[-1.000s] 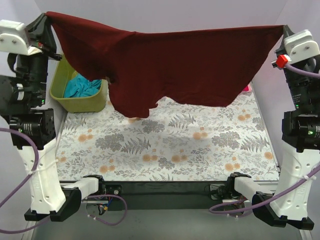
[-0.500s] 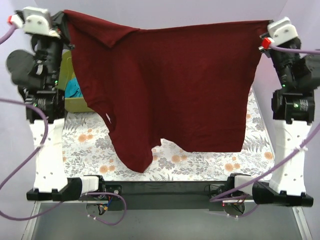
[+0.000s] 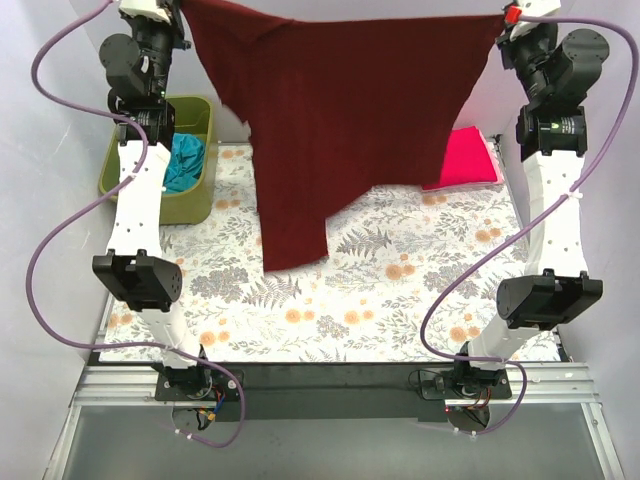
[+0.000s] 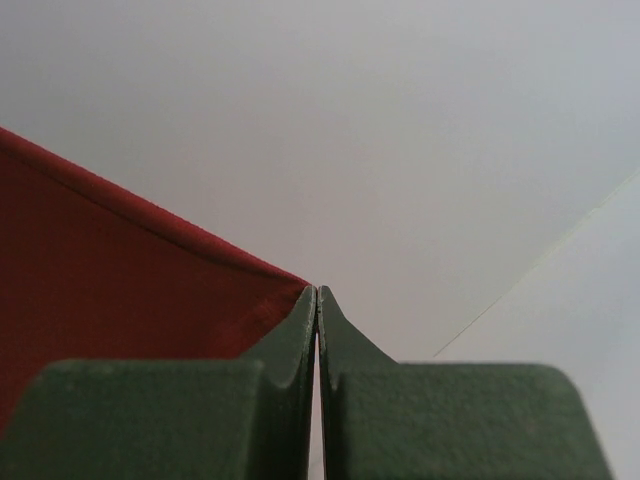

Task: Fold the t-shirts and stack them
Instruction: Flatten the tshirt out

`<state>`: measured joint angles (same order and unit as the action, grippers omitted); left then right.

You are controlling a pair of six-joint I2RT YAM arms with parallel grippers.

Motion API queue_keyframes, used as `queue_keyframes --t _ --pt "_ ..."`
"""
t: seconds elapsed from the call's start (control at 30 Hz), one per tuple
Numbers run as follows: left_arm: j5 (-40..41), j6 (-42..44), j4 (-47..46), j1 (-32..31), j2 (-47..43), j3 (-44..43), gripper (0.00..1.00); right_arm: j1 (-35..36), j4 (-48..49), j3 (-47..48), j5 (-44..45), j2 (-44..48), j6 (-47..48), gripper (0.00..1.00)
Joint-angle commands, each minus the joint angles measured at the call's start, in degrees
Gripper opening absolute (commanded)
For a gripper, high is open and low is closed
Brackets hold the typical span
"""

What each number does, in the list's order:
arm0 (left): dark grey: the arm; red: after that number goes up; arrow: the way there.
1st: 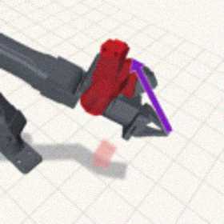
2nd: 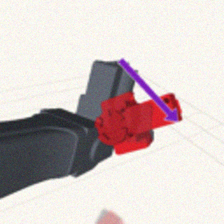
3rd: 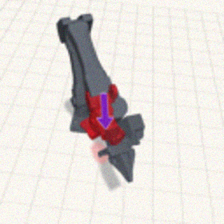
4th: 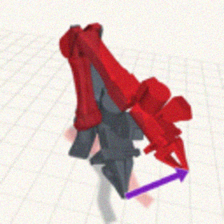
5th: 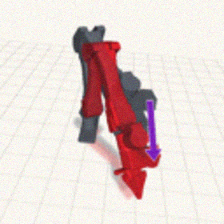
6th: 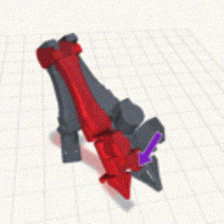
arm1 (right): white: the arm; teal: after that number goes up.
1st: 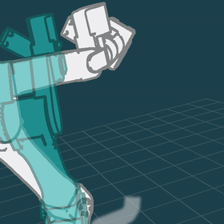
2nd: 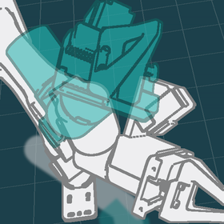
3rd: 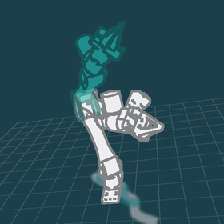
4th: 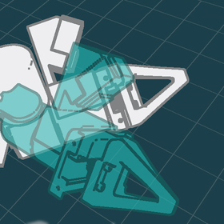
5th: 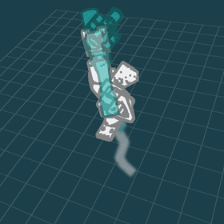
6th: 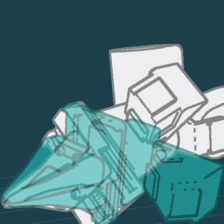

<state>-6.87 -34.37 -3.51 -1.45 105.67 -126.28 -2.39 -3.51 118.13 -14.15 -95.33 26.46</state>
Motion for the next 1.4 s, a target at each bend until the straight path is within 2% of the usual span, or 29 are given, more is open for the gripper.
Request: queue_keyframes --t 0.0,0.1,0.2,0.23,0.3,0.33,0.37,0.43,0.47,0.53,0.57,0.6,0.7,0.83,0.93,1.1,1.13,1.2,1.23,1.37 --pt "3.36 -0.53 -17.04 1.1 -6.43 -2.59 0.0 -1.03 13.43 5.01 5.62 2.34 -2.38 0.01" --pt "2.13 2.37 -21.1 1.28 -7.4 1.19 0.0 -1.38 15.99 2.91 3.97 1.55 -2.38 0.01" --pt "-0.67 3.6 -22.41 1.28 -10.73 11.8 0.0 -1.39 17.56 -3.5 0.37 1.55 -2.46 0.01" --pt "-1.12 4.3 -25.64 1.36 -12.4 21.42 0.0 -1.39 18.53 -6.3 -0.17 2.16 -2.03 0.01" --pt "-4.89 5.19 -26.02 3.21 -17.32 29.65 0.0 -1.39 21.43 -14.65 -1.92 3.13 -1.06 0.01" --pt "-6.21 5.8 -26.55 3.3 -19.16 39.08 0.0 -1.39 22.31 -17.64 -2.8 4.18 -0.54 0.01" --pt "-7.7 6.15 -26.46 3.3 -22.49 43.01 0.0 -1.39 22.84 -20.28 -3.94 4.8 0.86 0.01" --pt "-11.83 8.78 -24.37 3.21 -25.41 50.83 0.0 -1.39 22.93 -28.98 -8.68 6.72 2.19 0.01" --pt "-12.11 9.84 -24.27 3.21 -27.08 58.79 0.0 -1.39 22.93 -32.48 -10.53 7.52 4.54 0.01" --pt "-13.25 13.17 -21.04 3.12 -31.03 65.08 0.0 -1.21 23.02 -41.28 -13.18 9.63 6.67 0.01" --pt "-13.25 14.67 -20.32 3.12 -32.27 71.37 0.0 -1.21 22.85 -43.75 -13.62 10.16 7.55 0.01" --pt "-12.73 15.03 -20.22 3.21 -34.54 73.96 0.0 -1.12 22.84 -48.56 -14.06 11.47 10.25 0.01" --pt "-12.99 17.85 -14.44 3.3 -36.58 80.2 0.0 -1.12 22.41 -54.9 -14.24 12.97 13.78 0.01" --pt "-14.92 17.85 -6.36 3.3 -35.19 79.52 0.0 -1.21 20.04 -57.13 -14.68 12.98 15.64 0.01" --pt "-14.84 19.16 0.4 3.3 -33.78 75.5 0.0 -1.12 15.3 -55.64 -15.38 13.24 17.47 0.01" --pt "-17.02 27.06 15.17 3.3 -36.4 70.04 0.0 -1.21 -0.16 -55.98 -17.22 18.41 26.96 0.01" --pt "-18.69 28.99 22.51 3.21 -37.02 69.25 0.0 -1.21 -2.88 -56.34 -17.4 19.64 28.55 0.01" --pt "-23.5 35.47 31.41 3.21 -39.38 66.52 0.0 -1.21 -9.63 -58.53 -17.84 23.23 34.26 0.01" --pt "-24.93 38.38 39.72 3.3 -40.35 66.25 0.0 -1.21 -11.24 -59.75 -17.84 24.74 36.28 0.01" --pt "-27.75 47.28 54.72 3.21 -45.89 71.15 0.0 -1.21 -18.01 -66.52 -16.88 31.24 43.23 0.01"
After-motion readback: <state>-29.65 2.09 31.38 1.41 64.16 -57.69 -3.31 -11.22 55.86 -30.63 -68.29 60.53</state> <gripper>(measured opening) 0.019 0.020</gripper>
